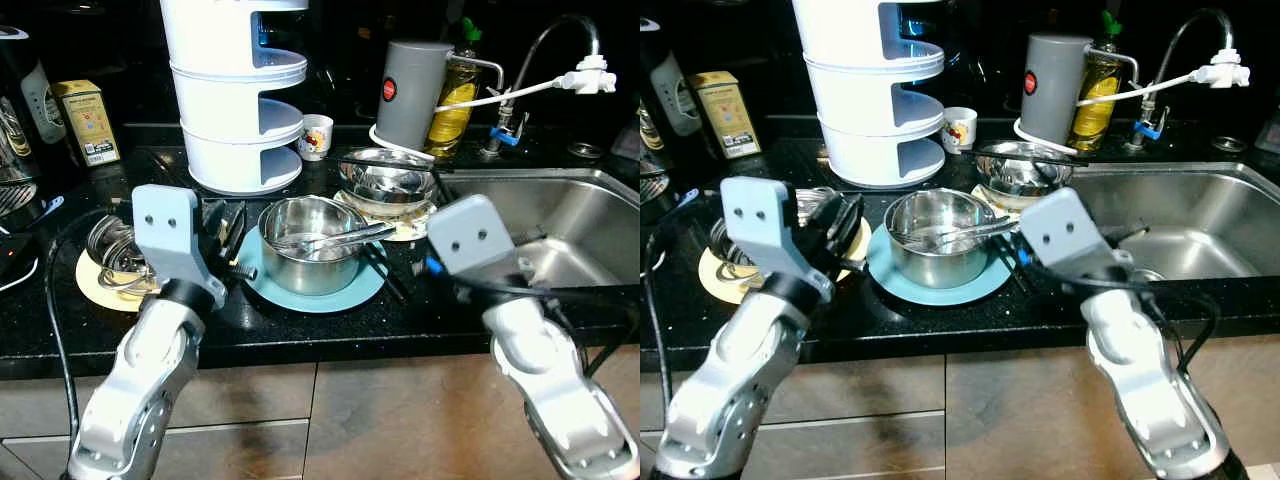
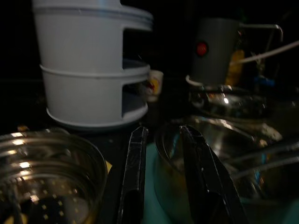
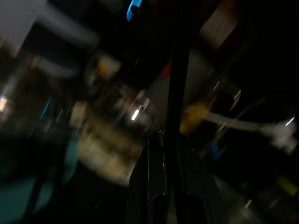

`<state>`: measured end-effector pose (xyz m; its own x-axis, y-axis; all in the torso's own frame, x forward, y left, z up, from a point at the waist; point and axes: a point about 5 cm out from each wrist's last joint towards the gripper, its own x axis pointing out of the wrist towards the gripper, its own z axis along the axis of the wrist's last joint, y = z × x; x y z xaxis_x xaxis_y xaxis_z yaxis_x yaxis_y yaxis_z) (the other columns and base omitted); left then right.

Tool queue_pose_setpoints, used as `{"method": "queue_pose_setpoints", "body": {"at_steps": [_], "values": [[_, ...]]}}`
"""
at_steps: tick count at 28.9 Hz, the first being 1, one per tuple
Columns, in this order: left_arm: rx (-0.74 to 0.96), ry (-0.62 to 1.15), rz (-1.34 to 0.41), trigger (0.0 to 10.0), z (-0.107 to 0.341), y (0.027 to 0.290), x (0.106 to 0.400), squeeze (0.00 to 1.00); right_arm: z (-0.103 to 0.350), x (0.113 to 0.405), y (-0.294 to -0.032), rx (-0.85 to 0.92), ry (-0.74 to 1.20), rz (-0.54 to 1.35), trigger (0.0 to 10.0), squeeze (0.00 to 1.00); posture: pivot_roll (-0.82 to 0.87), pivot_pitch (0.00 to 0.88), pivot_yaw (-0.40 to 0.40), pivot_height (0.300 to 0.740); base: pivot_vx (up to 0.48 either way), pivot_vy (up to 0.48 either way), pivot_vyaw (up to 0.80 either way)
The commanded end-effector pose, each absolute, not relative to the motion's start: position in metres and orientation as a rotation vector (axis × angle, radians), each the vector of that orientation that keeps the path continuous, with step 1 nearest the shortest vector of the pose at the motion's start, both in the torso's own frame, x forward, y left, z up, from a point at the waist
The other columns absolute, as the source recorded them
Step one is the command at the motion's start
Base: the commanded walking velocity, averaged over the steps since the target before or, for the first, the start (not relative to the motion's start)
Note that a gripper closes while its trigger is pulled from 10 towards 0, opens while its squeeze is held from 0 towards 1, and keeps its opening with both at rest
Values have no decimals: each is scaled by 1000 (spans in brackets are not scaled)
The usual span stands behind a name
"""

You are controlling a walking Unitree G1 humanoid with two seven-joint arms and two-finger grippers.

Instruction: Kitchen organization

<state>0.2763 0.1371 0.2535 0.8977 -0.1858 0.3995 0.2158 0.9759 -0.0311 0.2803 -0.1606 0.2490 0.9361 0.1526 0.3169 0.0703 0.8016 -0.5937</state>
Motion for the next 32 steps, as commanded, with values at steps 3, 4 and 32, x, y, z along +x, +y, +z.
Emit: {"method": "queue_pose_setpoints", "body": {"at_steps": [3,4,32], "values": [[-39,-383,-222,10000,246,134,274,0,239,280,-157,-631,-329,88,10000,0,-51,87,-36,740,0,0,0],[-39,-383,-222,10000,246,134,274,0,239,280,-157,-631,-329,88,10000,0,-51,87,-36,740,0,0,0],[-13,-561,-184,10000,279,135,272,0,264,283,-163,-734,-505,-40,10000,0,-53,85,-41,740,0,0,0]]}}
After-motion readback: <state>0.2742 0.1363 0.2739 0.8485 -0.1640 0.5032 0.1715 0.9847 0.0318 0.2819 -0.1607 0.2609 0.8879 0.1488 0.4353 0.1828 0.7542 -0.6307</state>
